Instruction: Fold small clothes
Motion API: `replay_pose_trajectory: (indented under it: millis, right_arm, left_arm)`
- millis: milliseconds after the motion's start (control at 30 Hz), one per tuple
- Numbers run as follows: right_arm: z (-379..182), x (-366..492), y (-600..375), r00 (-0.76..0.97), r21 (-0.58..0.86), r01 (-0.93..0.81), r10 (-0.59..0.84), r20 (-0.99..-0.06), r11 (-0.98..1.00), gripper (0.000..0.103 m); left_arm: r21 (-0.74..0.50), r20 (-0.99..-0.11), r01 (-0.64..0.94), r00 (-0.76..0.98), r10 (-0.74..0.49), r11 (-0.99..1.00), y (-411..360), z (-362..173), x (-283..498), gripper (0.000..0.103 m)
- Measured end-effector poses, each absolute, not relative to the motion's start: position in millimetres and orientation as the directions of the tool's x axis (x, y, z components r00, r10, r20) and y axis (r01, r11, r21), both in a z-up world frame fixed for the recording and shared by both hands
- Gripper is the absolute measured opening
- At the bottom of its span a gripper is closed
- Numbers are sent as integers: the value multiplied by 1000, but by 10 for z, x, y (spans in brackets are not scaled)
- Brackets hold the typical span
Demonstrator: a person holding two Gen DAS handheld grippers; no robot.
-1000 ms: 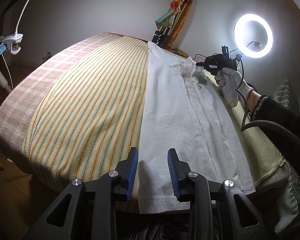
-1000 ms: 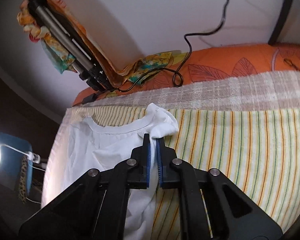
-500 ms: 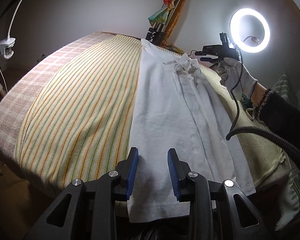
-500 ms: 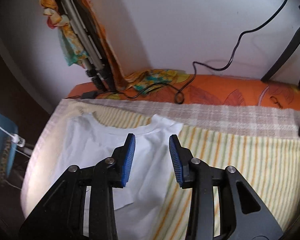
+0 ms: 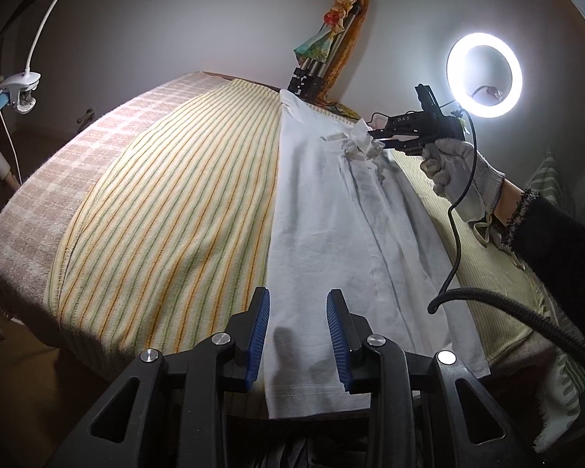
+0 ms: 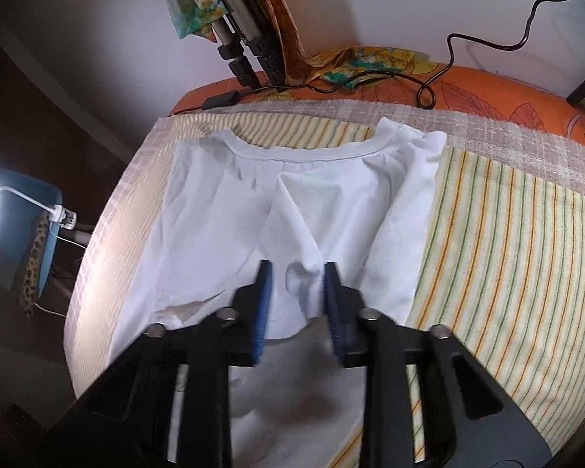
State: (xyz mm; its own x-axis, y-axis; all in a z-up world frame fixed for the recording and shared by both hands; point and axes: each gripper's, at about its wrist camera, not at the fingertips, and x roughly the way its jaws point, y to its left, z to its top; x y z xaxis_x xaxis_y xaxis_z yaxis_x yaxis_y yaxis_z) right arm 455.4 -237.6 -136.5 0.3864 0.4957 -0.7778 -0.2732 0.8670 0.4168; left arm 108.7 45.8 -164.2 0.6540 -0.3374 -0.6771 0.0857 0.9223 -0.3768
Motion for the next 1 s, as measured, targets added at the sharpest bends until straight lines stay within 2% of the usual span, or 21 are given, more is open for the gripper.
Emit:
replay_pose_trajectory:
  millis: [333,367,400,433,733,867,1000]
  right_arm:
    - [-959,4709,-1861,379,548,-265,608,-697,793,6]
    - [-972,4735,-1765,353,553,-270,615,-705,788,11]
    - [-991,4751,-1670,326,545,-273,609,-723,793,28]
    - [-980,4736,-1589,323,516,-273,582,-746,812,38]
    - [-315,3907,-1913,466,448,-336,560,-685,828,39]
    - [-94,3282,-2284,522,454,-305,546,-655,837,39]
    - [-160,2543,-2585,530,476,-263,538,-656,839,39]
  left_arm:
    - [-376,-658,76,680,-324,923,642,-1566,932,29]
    - [-376,-658,72,682,-321,924,662,-1557,915,29]
    - [-373,-657,68,685,-315,925,687,-1544,889,29]
    - [-368,-657,64,688,-308,927,708,-1530,862,29]
    - [-332,-639,94,710,-297,939,841,-1374,676,31]
    - [-357,-634,150,686,-357,922,791,-1340,703,38]
    - [-427,-638,194,627,-446,883,740,-1401,765,44]
